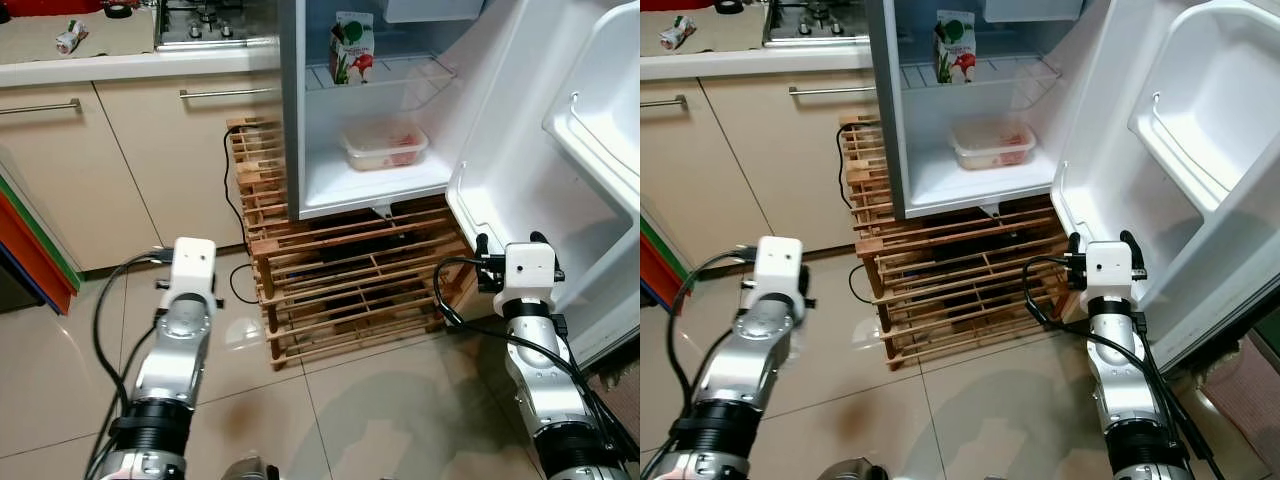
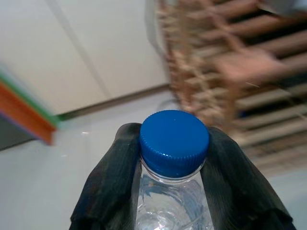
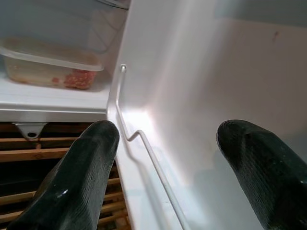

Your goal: Restocking fridge

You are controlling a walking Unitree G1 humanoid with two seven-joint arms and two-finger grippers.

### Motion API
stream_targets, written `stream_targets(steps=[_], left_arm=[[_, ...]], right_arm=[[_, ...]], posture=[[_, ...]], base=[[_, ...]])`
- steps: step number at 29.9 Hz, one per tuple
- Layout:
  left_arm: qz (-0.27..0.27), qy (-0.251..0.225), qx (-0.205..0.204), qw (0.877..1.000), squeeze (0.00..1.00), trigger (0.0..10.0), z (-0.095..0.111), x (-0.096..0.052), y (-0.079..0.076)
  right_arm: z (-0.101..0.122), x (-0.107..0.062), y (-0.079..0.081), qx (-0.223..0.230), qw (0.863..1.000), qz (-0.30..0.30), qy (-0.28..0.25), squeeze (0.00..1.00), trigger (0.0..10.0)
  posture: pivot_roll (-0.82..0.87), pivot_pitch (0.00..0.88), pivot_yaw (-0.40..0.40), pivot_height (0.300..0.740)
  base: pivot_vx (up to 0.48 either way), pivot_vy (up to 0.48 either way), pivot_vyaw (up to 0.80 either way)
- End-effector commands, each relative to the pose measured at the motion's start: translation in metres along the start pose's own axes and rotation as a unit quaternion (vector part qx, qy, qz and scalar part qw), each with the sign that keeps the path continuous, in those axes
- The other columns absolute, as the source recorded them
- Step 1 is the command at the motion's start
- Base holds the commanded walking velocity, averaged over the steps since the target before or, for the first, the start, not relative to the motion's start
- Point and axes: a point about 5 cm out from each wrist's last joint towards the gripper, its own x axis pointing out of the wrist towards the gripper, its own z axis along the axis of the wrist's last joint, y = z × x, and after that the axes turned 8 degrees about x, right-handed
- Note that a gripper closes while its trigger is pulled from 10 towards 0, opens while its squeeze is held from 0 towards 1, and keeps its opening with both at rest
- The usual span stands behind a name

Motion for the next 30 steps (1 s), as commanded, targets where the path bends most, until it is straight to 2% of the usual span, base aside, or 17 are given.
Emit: stream_targets(steps=[1, 7, 13, 18, 22, 24, 30], left_arm=[[-0.024, 0.001, 0.001, 1.000, 0.00, 10.0, 0.008, 0.002, -0.005], [-0.028, 0.034, -0.008, 0.999, 0.00, 10.0, 0.001, 0.003, -0.004], [-0.036, 0.036, -0.008, 0.999, 0.00, 10.0, 0.002, 0.003, -0.005], [-0.045, 0.037, -0.014, 0.998, 0.00, 10.0, 0.006, 0.003, -0.008], [-0.046, 0.037, -0.015, 0.998, 0.00, 10.0, 0.006, 0.003, -0.009], [-0.048, 0.038, -0.016, 0.998, 0.00, 10.0, 0.007, 0.003, -0.009], [-0.049, 0.033, -0.019, 0.998, 0.00, 10.0, 0.010, 0.003, -0.009]], right_arm=[[0.002, 0.003, -0.005, -0.002, 1.000, -0.014, -0.005, 0.00, 10.0], [0.001, 0.005, -0.010, -0.012, 0.999, -0.029, -0.003, 0.00, 10.0], [0.001, 0.005, -0.013, -0.018, 0.999, -0.028, -0.004, 0.00, 10.0], [-0.004, 0.005, -0.029, -0.058, 0.996, -0.070, 0.009, 0.00, 10.0], [-0.005, 0.006, -0.034, -0.063, 0.995, -0.079, 0.011, 0.00, 10.0], [-0.005, 0.008, -0.043, -0.072, 0.993, -0.090, 0.012, 0.00, 10.0], [-0.003, 0.011, -0.047, -0.085, 0.992, -0.097, 0.010, 0.00, 10.0]], posture=[[-0.03, 0.000, -0.003, 0.740], [-0.03, 0.000, -0.001, 0.740], [-0.03, 0.000, 0.000, 0.740], [-0.03, 0.000, 0.002, 0.740], [-0.03, 0.000, 0.003, 0.740], [-0.03, 0.000, 0.003, 0.740], [-0.03, 0.000, 0.003, 0.740]], base=[[0.000, 0.000, 0.00], [0.000, 0.000, 0.00], [0.000, 0.000, 0.00], [0.000, 0.000, 0.00], [0.000, 0.000, 0.00], [0.000, 0.000, 0.00], [0.000, 0.000, 0.00]])
